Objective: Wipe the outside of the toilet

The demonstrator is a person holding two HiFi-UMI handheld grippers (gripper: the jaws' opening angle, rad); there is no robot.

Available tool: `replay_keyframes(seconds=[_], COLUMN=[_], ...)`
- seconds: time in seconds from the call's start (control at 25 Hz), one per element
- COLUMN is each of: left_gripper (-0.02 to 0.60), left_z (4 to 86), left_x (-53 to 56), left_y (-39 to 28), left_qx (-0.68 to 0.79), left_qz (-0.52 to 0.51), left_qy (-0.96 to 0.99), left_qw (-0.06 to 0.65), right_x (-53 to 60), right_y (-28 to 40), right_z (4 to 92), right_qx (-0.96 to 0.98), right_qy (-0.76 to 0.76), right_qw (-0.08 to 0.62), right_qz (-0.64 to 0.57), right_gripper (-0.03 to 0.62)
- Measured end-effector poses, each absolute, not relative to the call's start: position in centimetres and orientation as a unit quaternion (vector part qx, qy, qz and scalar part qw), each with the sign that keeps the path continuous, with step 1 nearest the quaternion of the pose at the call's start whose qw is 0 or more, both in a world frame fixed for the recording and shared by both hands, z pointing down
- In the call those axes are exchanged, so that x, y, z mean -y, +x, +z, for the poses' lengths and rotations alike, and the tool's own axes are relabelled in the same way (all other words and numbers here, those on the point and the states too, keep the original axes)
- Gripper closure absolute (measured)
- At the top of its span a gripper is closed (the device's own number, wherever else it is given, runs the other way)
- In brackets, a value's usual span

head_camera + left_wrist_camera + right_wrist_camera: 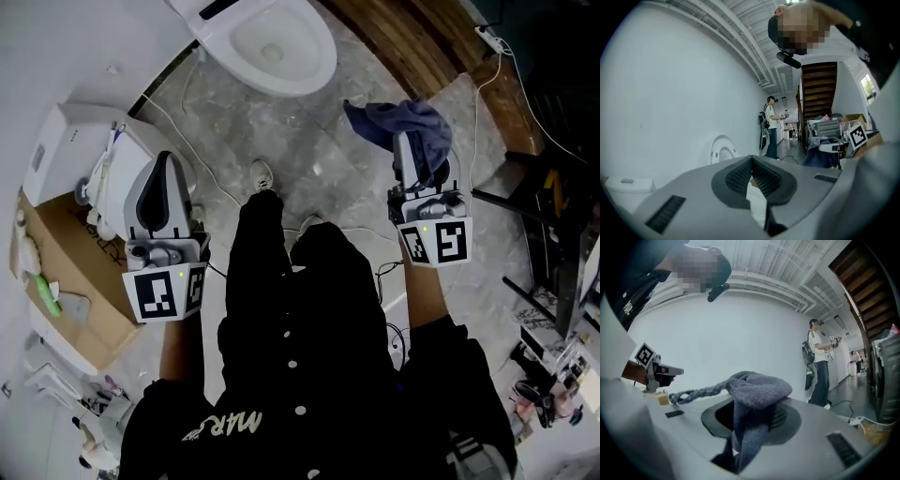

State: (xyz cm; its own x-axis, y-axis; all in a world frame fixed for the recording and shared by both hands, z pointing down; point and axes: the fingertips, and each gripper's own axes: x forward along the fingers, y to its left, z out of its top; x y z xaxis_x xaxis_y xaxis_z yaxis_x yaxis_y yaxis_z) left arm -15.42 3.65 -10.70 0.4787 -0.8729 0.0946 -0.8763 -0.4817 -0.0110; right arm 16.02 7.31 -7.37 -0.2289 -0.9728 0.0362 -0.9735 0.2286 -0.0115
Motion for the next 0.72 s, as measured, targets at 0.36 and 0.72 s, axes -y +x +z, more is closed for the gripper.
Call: replay_keyframes(seconds=[0.36,0.72], left_gripper=[0.572,0.572], left_z=[-2.7,4.9], left_x=[-0.2,2.9], left_y=[-15.9,-16.7], left_qx=[0.509,0.512], left_qz=[0.065,0.075], left_qy=[0.858,0.856], left_qw=[0.034,0.026], right_x=[-5.0,-2.0], right_y=[16.1,15.3], right_z=[1.1,9.6], right_qx=[0.781,0.791], right_qy=[0.624,0.609], right_qw=[0.017,0.034], right_qz=[0.033,0.04], right_gripper=[0.485,0.487])
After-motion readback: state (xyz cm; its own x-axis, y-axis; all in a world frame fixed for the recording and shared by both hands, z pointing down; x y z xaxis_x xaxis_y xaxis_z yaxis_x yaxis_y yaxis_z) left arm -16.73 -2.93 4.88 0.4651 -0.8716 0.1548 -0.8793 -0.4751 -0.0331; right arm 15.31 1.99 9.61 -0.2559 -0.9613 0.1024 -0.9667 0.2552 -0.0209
